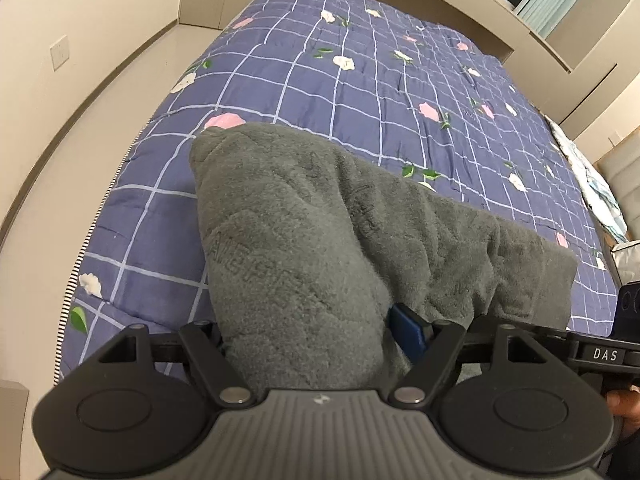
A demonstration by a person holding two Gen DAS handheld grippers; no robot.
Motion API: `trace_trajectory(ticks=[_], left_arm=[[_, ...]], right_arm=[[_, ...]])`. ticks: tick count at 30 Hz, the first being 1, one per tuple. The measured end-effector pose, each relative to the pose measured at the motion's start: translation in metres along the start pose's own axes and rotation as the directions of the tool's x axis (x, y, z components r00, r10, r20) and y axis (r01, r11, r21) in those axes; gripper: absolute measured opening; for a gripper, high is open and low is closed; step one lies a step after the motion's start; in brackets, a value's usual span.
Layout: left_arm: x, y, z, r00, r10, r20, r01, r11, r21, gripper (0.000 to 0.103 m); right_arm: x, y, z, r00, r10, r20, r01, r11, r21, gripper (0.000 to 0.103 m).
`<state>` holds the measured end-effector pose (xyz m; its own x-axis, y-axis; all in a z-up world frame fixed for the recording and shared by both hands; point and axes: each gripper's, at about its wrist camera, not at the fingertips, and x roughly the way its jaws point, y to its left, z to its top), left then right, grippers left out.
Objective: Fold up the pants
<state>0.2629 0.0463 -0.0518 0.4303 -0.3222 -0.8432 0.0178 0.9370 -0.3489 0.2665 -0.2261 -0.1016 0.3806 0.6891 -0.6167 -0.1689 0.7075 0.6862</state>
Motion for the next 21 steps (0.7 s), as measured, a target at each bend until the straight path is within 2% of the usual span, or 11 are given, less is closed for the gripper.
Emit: trace_trajectory(ticks=[2,4,9,13,16,21], left_arm=[[-0.001,0.0,0.0,1.0,-0.005,0.0,0.005,1.0,-0.002,0.081],[-0.003,-0.002,-0.002,1.0,0.009,-0.004,-0.009,1.0,0.003,0.089],[-0.014,-0.003,-0.015,0.996,0.092,0.006,-0.092,0.996,0.014,0.098],[-0.038,-0.004,-0.029,0.993,0.104,0.055,-0.105,0.994,0.015,0.102],[-0.061,-0.01,-0.045,0.988,0.115,0.106,-0.118,0.993,0.026,0.102],[-0.101,-0.023,-0.079,0.966,0.139,0.217,-0.154,0.987,0.051,0.102]], right_arm=[[0.001,-0.001,0.001,1.0,-0.012,0.0,0.012,1.0,-0.003,0.068],[0.0,0.003,-0.003,0.999,-0.039,-0.008,0.039,0.999,-0.025,0.077],[-0.006,0.011,-0.015,0.989,-0.148,0.017,0.149,0.987,-0.06,0.097],[-0.021,0.021,-0.029,0.974,-0.212,0.075,0.218,0.972,-0.085,0.1],[-0.038,0.033,-0.045,0.966,-0.222,0.13,0.235,0.967,-0.099,0.102],[-0.065,0.063,-0.077,0.946,-0.232,0.225,0.269,0.951,-0.152,0.103]])
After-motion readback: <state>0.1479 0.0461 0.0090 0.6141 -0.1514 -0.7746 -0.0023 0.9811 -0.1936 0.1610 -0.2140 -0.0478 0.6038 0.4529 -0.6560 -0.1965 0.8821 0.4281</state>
